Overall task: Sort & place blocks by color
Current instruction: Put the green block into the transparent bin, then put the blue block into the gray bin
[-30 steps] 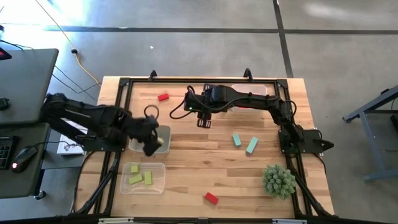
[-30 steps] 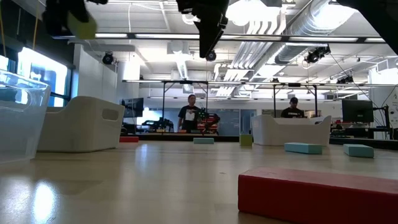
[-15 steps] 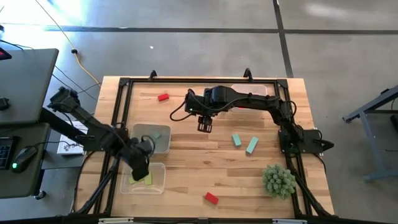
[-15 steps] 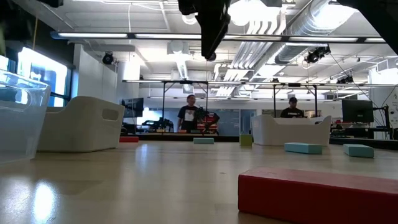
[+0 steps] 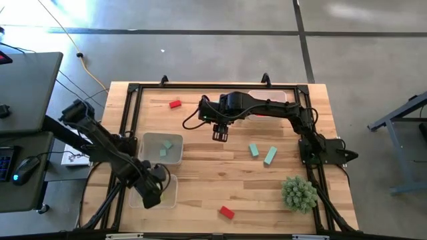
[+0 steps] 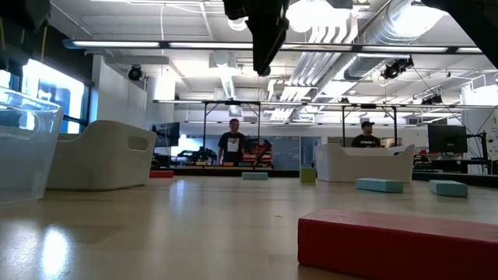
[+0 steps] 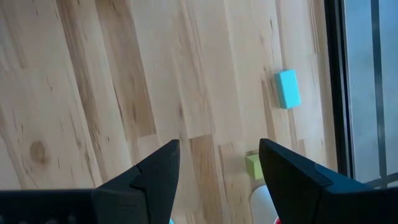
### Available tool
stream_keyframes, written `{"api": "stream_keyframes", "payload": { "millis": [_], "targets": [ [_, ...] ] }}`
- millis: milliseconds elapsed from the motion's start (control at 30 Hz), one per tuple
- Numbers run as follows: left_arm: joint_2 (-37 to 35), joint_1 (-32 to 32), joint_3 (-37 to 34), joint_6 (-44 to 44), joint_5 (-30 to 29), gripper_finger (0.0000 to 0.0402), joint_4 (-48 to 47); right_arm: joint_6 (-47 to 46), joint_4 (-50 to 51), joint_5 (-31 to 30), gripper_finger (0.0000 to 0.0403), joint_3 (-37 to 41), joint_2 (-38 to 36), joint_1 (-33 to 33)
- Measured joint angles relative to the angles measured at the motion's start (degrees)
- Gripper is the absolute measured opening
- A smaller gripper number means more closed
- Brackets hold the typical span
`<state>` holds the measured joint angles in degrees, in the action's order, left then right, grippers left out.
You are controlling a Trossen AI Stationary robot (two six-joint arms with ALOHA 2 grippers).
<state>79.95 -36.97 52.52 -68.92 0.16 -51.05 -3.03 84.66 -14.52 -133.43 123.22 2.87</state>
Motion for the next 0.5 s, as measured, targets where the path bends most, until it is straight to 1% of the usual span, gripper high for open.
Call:
{"api": "stream_keyframes", "payload": {
  "millis": [133, 367, 500],
  "targets": [
    [1.6, 0.0, 0.0, -1.1, 1.9, 0.0144, -0.8, 0.0, 0.3, 0.0, 0.0209, 0.0, 0.0, 0.0],
    [1.9, 0.2, 0.0, -1.4, 3.3, 0.0192, -1.0, -0.2, 1.3, 0.0, 0.0209, 0.0, 0.0, 0.0],
    [1.9, 0.3, 0.0, -1.3, 6.0, 0.0206, -1.3, -1.1, 3.9, 0.0, 0.0209, 0.0, 0.0, 0.0]
  ]
}}
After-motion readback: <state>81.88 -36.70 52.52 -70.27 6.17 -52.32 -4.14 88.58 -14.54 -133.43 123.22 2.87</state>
